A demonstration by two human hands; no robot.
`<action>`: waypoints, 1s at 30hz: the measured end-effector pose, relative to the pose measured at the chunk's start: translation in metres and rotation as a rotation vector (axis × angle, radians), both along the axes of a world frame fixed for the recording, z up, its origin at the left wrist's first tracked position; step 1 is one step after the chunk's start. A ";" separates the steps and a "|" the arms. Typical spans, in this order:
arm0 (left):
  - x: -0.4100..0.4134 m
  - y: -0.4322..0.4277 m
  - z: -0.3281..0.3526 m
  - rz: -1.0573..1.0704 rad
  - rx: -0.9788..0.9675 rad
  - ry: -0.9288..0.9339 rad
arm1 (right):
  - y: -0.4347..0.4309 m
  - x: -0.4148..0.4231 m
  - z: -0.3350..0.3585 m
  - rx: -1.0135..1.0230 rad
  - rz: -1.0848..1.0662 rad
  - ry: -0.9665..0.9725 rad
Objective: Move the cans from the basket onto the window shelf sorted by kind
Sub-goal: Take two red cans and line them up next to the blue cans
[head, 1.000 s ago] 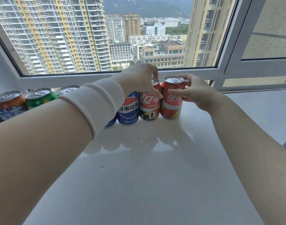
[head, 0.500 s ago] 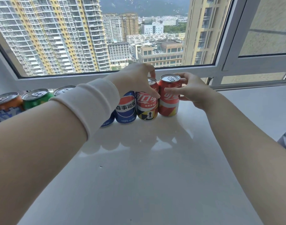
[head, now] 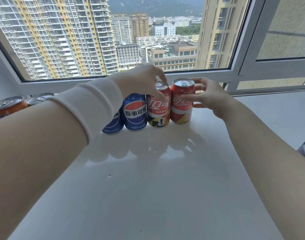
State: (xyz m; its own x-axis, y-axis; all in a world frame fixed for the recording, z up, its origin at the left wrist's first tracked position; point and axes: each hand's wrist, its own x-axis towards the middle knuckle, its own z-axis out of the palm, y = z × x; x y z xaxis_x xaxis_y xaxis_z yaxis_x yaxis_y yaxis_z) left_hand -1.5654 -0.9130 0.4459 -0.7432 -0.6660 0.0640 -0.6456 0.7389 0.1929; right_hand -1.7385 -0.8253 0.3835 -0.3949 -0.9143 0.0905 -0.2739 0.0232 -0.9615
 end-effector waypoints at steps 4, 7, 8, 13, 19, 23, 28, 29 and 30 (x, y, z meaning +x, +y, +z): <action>-0.001 -0.001 -0.001 0.002 -0.008 0.009 | -0.001 -0.002 0.000 -0.003 -0.014 -0.007; -0.001 -0.002 -0.001 0.001 -0.009 0.009 | 0.000 -0.001 -0.001 0.000 -0.019 -0.005; -0.001 -0.002 -0.001 0.002 -0.008 0.009 | 0.000 -0.001 0.000 0.000 -0.023 -0.002; -0.001 -0.002 -0.001 0.004 0.002 0.008 | 0.000 0.002 -0.001 -0.014 -0.061 0.021; -0.001 -0.001 -0.002 0.008 0.011 0.015 | 0.000 0.005 -0.005 -0.033 -0.085 0.046; -0.001 0.001 -0.003 0.016 0.009 0.011 | 0.002 0.006 -0.006 -0.035 -0.061 0.041; 0.001 0.005 -0.009 0.010 -0.059 -0.019 | 0.007 0.009 -0.008 -0.056 -0.069 0.059; 0.002 0.007 -0.011 0.015 -0.102 -0.049 | 0.008 0.010 -0.008 -0.054 -0.069 0.059; 0.003 0.010 -0.012 0.025 -0.142 -0.081 | 0.009 0.011 -0.008 -0.048 -0.070 0.060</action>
